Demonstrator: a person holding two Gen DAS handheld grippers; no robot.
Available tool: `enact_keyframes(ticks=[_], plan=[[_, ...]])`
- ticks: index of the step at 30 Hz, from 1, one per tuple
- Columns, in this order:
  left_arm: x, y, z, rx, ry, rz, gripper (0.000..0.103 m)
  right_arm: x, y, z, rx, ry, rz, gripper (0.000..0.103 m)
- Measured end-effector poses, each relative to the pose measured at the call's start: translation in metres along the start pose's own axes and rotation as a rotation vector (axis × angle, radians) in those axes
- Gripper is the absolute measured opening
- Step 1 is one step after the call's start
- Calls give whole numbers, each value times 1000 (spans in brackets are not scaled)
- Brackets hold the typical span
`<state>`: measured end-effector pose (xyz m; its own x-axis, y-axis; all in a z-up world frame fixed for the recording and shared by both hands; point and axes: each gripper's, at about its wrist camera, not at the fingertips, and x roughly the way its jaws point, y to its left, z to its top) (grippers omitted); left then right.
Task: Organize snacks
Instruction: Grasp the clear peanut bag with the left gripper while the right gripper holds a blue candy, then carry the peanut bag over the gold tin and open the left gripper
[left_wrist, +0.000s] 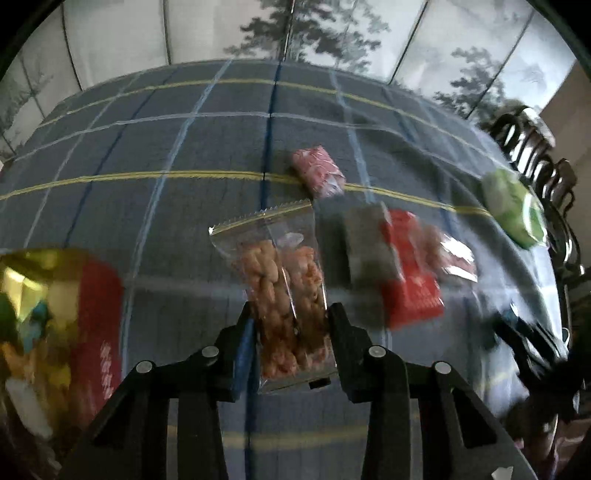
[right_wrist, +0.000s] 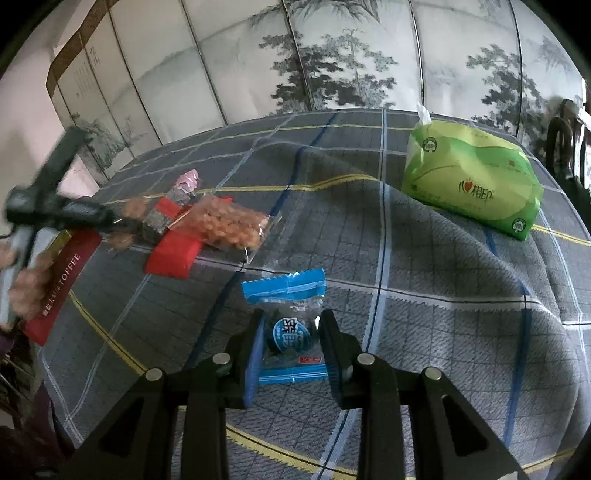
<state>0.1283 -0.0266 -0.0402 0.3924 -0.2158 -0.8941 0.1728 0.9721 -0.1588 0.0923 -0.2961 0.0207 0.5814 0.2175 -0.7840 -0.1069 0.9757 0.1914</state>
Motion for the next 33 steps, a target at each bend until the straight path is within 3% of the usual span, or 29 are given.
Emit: enact_keyframes(ticks=[5,16,33], plan=[[-39,8,-25,-4,-43,-25,35,3,2,0,0,3,-14,31],[-104,49,-59,-25,-143,85,35,4,7,-1,-11,4,-35,31],[-90,142,-44,-59,-181,282,35,5,12,-2,-36,8,-78,30]])
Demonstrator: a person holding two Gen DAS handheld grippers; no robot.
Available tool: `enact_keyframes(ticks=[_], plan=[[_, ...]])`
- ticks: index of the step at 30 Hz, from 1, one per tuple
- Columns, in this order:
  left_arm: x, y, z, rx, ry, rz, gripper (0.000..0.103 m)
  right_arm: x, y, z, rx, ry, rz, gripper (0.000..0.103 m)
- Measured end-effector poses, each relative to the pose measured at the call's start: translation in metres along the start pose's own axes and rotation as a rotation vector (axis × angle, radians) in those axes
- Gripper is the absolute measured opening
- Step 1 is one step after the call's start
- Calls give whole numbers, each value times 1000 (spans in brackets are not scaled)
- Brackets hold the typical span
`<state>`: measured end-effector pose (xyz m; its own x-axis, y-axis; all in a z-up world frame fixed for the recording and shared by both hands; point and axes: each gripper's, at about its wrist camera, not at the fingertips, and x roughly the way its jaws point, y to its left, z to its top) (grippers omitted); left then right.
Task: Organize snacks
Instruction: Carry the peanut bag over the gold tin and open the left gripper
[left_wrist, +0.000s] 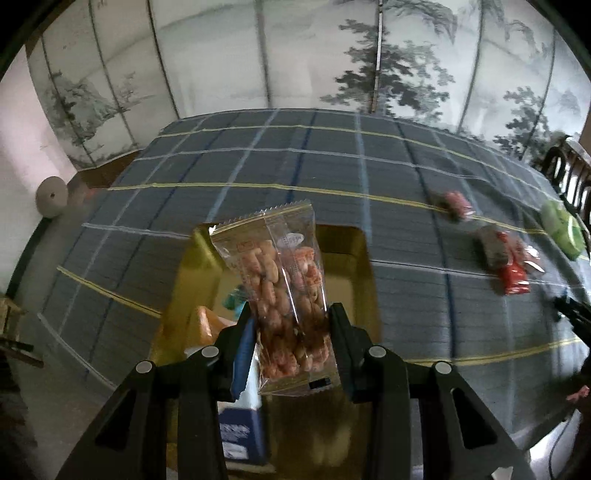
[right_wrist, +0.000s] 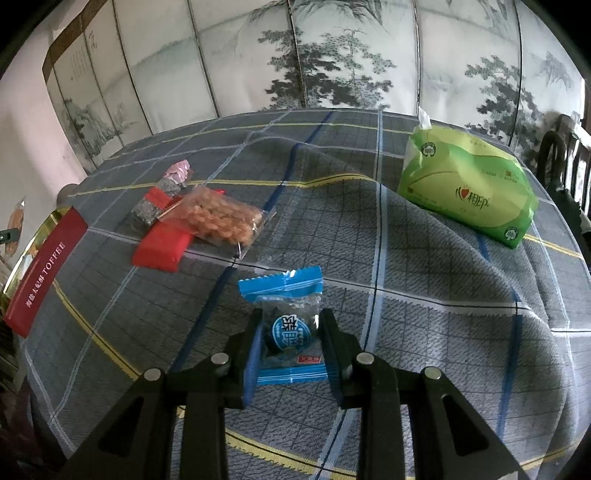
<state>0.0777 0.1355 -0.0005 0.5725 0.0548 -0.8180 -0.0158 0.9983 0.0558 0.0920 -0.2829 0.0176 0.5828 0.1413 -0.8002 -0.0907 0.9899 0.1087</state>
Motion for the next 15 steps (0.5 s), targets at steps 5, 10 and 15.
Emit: enact_keyframes(ticks=[5,10,15], plan=[[15,12,5,-4,12,24,35,0,1,0,-5,1,-7,30],[33,17,10,0,32,40,35,1,1,0,-11,0,-12,30],[43,17,14,-1,44,48,35,2,4,0,-17,0,-20,30]])
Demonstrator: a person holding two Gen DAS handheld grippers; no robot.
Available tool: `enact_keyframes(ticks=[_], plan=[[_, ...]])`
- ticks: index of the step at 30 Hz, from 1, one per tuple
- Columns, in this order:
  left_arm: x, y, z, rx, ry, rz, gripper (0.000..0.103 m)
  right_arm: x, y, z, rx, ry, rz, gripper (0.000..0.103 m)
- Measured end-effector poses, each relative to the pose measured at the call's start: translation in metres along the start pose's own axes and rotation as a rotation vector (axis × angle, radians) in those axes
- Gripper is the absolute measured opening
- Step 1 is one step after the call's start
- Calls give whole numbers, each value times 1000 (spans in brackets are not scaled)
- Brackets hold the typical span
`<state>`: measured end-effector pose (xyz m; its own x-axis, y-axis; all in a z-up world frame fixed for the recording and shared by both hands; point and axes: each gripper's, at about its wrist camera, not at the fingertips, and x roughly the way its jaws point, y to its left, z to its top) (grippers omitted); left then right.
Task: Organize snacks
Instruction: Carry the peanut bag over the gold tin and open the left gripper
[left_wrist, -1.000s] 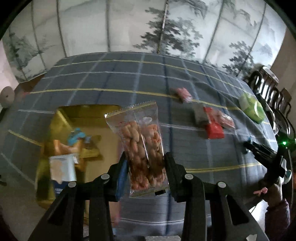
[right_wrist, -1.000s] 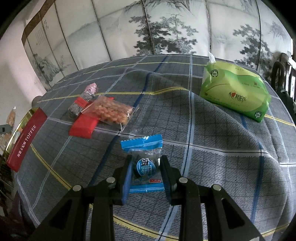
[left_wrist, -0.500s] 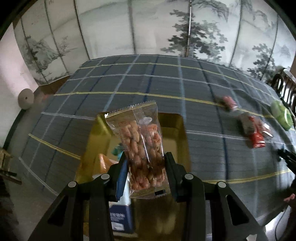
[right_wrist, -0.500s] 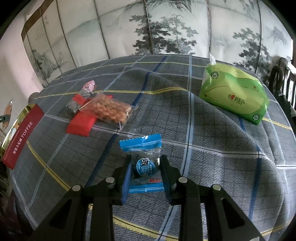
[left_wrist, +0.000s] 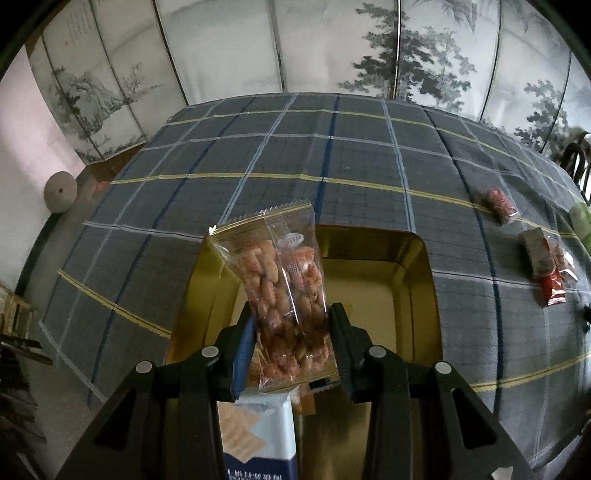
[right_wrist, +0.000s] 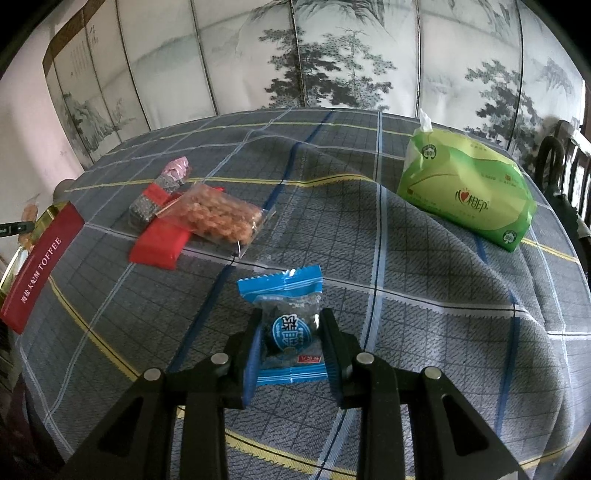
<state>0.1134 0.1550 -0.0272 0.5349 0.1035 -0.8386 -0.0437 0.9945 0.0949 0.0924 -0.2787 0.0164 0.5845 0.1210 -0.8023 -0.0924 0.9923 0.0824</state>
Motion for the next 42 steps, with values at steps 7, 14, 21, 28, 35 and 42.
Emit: enact_keyframes(ticks=[7,14,21,28,35,42], plan=[[13,1,2,0,14,15,35,0,0,0,0,0,0,30],[22,4,4,-3,28,23,35,1,0,0,-1,-1,0,30],[24,5,5,5,27,37,36,1,0,-1,-3,-1,-3,30],[20,5,6,3,26,51,37,1,1,0,-4,-3,-15,30],[7,5,4,23,-23,84,48,2,3,0,9,-3,-20,30],[-17,13,2,-3,-71,78,62,1,2,0,29,-2,-7,30]])
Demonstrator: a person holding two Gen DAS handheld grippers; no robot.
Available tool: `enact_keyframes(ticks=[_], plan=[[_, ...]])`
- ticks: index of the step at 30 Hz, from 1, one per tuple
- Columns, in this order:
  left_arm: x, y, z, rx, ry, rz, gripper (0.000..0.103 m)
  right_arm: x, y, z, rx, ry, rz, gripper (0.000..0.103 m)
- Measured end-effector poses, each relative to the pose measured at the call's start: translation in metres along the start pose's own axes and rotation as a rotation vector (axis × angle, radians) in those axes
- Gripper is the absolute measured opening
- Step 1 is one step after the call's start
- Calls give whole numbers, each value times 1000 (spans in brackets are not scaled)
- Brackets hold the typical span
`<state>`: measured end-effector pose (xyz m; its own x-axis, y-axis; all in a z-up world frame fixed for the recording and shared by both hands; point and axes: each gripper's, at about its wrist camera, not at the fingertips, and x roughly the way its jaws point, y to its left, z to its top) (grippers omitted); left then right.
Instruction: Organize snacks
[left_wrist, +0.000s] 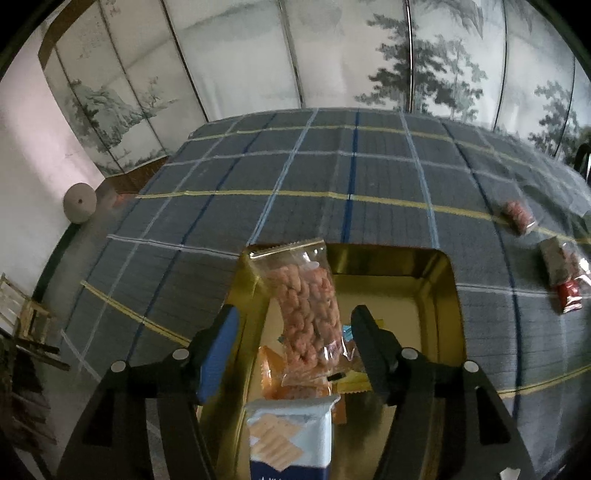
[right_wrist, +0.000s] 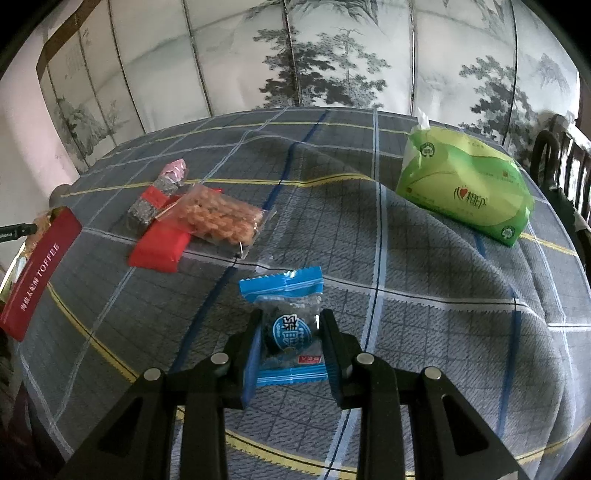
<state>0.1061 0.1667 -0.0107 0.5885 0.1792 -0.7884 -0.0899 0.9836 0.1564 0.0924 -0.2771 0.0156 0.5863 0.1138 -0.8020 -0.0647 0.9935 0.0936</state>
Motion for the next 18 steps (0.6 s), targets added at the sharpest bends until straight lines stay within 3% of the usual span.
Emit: enact_keyframes(ticks=[2,18], plan=[[-9,4,-2,-17,-19,8,67,-1,0,-1,4,0,2,30],[-73,6,-38,-45,-89,-45,68,-20,-8,-7,97,-33,66,30]])
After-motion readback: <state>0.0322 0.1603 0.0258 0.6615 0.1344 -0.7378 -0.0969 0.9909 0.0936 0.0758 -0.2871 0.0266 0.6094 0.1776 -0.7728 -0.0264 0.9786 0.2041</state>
